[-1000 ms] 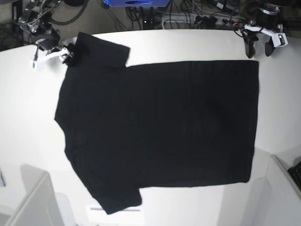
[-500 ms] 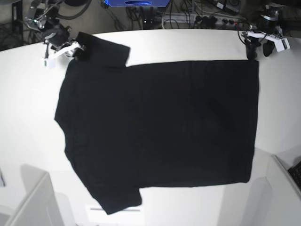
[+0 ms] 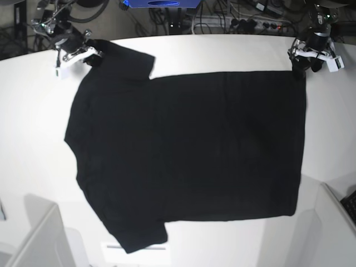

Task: Fold the T-shirt properly
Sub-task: 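Lower both grippers onto the shirt's sleeve-side edge, right at shoulder, left at hem, then grip the edge and pull the shirt toward the robot with both grippers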

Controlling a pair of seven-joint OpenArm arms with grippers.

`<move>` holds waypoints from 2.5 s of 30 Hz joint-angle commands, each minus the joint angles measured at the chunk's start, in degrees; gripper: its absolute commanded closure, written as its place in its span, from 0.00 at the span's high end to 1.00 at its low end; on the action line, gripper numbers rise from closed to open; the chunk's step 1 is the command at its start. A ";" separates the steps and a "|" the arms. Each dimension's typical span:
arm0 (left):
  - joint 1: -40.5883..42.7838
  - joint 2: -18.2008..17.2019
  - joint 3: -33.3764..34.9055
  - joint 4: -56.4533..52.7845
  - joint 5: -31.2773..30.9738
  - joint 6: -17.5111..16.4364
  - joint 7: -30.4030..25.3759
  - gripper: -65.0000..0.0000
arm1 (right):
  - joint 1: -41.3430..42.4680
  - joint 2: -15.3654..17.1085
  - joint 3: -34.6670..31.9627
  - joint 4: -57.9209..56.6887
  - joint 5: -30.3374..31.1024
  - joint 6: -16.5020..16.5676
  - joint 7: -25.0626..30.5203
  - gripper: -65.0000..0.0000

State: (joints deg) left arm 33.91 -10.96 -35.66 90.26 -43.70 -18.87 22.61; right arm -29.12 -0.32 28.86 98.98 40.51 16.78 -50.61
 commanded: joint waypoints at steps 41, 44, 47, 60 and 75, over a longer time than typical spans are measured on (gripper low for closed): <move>11.50 -1.30 -0.96 10.88 -0.21 -0.34 -1.38 0.00 | -9.25 2.12 0.02 10.43 -1.08 -0.47 -1.57 0.00; 12.90 -1.39 -0.78 11.94 -0.21 -0.34 -1.29 0.00 | -9.16 2.12 0.02 11.22 -1.08 -0.47 -1.57 0.00; 12.64 -1.39 -0.34 11.94 -0.21 -0.34 -1.29 0.00 | -7.75 2.12 0.02 13.42 -1.08 -0.47 -1.65 0.00; 9.21 -1.30 2.91 16.51 -0.21 0.10 -1.12 0.00 | 2.79 2.56 -0.07 15.61 -1.26 -0.47 -2.45 0.00; 2.09 -1.39 7.66 16.42 -0.56 10.21 -1.12 0.00 | 18.27 3.88 -4.11 8.67 -1.52 -0.73 -10.80 0.00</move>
State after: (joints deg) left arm 36.01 -11.77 -27.35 105.73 -43.59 -8.67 23.05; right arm -11.53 2.90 24.51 106.91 38.57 15.90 -62.28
